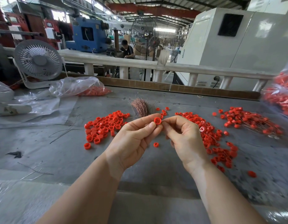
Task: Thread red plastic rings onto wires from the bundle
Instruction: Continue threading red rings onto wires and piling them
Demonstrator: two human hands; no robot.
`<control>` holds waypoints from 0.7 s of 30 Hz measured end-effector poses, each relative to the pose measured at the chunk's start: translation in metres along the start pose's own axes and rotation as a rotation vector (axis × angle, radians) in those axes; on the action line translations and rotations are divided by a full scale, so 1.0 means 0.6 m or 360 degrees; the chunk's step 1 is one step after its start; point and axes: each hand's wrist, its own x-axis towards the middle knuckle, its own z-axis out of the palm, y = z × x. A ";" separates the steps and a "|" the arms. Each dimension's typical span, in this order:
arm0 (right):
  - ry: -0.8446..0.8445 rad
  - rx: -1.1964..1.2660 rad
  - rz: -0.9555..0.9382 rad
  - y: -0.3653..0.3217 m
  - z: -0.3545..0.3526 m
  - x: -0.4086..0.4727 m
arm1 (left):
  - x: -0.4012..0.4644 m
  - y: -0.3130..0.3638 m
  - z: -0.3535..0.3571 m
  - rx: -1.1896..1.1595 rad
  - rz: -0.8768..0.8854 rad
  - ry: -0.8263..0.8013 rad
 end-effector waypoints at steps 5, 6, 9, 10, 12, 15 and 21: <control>0.0007 0.0055 0.0026 -0.001 -0.001 -0.002 | -0.001 0.000 0.002 -0.0010 -0.0007 0.0008; 0.0006 0.0058 0.0027 -0.001 -0.002 -0.002 | -0.001 0.000 0.002 -0.0018 -0.0011 0.0012; 0.0015 0.0050 0.0032 -0.001 -0.001 -0.002 | 0.000 0.001 0.001 -0.0034 -0.0025 0.0024; 0.0022 0.0044 0.0035 -0.002 -0.001 -0.002 | 0.000 0.001 0.001 -0.0035 -0.0030 0.0026; 0.0039 0.0033 0.0038 -0.002 -0.001 -0.001 | 0.000 0.001 0.000 -0.0040 -0.0038 0.0025; 0.0051 0.0016 0.0038 -0.002 -0.001 -0.001 | 0.000 0.001 0.001 -0.0061 -0.0050 0.0031; 0.0060 -0.0001 0.0035 -0.001 -0.002 0.000 | -0.001 0.002 0.003 -0.0103 -0.0066 0.0049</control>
